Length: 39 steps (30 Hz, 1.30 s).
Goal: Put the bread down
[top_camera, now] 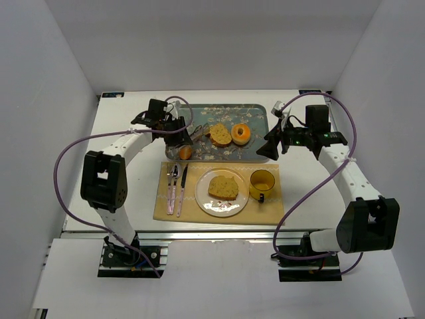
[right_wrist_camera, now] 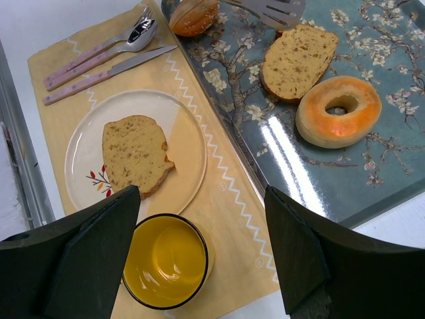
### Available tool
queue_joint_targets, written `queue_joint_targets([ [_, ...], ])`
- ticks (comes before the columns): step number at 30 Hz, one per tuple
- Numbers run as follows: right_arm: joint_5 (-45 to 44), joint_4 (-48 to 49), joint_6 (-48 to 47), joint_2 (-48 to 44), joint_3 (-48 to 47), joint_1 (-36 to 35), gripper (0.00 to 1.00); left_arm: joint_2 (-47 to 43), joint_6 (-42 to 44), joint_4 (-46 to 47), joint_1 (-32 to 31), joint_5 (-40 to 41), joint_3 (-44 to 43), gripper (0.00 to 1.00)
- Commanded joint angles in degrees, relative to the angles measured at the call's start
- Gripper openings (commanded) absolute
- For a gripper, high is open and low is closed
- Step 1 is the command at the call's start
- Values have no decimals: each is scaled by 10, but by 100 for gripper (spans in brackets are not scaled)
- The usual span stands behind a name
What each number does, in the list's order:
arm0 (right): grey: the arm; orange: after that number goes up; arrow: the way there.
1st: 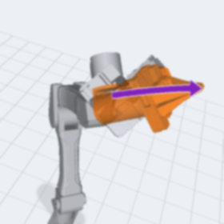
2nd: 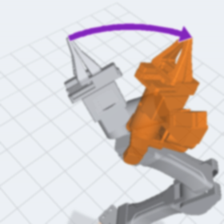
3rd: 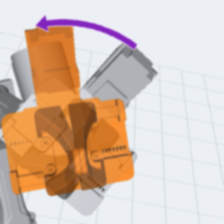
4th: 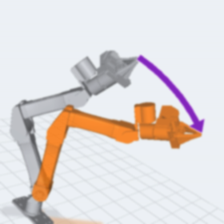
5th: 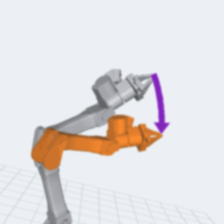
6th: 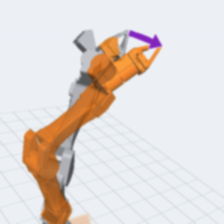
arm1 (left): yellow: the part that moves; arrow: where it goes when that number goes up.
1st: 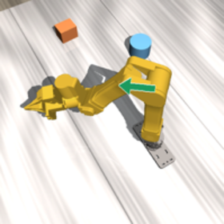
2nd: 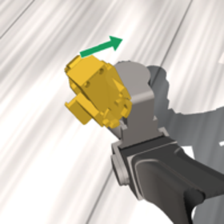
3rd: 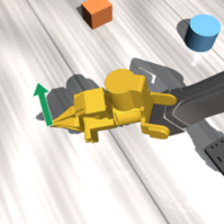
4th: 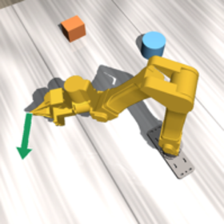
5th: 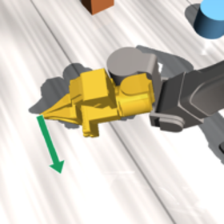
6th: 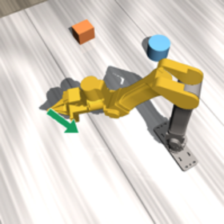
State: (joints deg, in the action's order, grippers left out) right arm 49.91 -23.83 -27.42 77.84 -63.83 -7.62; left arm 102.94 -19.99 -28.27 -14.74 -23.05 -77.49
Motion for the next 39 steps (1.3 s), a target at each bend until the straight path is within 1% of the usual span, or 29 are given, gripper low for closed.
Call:
queue_joint_targets([
  [1, 11, 13, -1, -15, 2, 4, 80, -3, 18, 4, -1, -21, -27, 48],
  [14, 12, 13, 0, -10, 0, 5, 81, -2, 15, 21, 0, -49, -20, 48],
  [18, 12, 13, 1, -11, 2, 4, 81, 9, 15, 17, 0, -65, -28, 48],
  [24, 12, 14, 0, -14, 5, 5, 81, 16, 24, 4, 0, -64, -27, 47],
  [27, 12, 15, 0, -14, 5, 5, 81, 19, 30, -5, 0, -59, -28, 41],
  [28, 12, 15, 0, -14, 5, 5, 81, 20, 31, -6, 0, -59, -28, 33],
  [30, 12, 15, 0, -12, 4, 5, 81, 22, 32, -6, -1, -60, -28, 24],
  [31, 12, 15, 1, -13, 4, 6, 81, 21, 32, -6, 0, -62, -28, 17],
  [35, 12, 14, 1, -14, 4, 6, 81, 6, 20, 9, 0, -72, -29, 6],
  [39, 12, 12, 0, -16, 3, 6, 81, -29, -3, 32, -1, -86, -35, 3],
])
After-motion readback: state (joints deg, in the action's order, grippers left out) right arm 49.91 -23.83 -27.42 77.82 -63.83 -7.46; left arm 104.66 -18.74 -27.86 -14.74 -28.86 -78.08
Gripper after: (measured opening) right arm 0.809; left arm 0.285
